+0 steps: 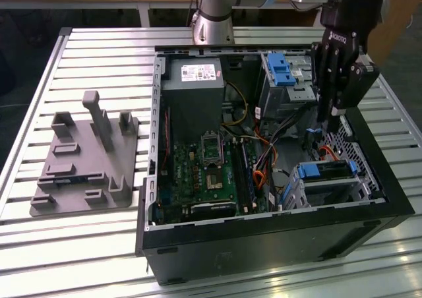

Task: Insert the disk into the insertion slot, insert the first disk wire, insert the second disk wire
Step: 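Insert the second disk wire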

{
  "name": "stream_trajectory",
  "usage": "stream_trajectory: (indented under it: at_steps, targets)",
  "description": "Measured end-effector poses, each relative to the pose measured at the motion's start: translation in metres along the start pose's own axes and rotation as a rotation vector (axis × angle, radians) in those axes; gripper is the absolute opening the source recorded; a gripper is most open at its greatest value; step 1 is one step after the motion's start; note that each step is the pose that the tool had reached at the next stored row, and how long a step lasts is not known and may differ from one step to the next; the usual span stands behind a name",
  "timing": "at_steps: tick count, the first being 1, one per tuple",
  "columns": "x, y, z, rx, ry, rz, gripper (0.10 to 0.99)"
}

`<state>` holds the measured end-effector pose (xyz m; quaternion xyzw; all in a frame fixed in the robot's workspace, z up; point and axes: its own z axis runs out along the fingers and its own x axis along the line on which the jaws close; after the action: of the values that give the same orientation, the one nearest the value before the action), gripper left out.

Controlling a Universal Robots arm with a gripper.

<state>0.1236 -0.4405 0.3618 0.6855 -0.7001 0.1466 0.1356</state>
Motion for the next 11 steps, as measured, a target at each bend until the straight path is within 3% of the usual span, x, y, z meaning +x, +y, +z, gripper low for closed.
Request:
stream_trajectory:
  at_steps: [2,4,6,11]
  targets:
    - [-0.0001,0.0017,0.0002,0.003,0.0319,-0.006,0.357]
    - [-0.0004,0.0026,0.0005,0.007,0.0522,-0.014,0.357]
    - [-0.0015,0.0031,0.0018,0.012,0.0602,-0.024,0.357]
    - [-0.0072,0.0047,0.0071,0.029,0.0619,-0.042,0.357]
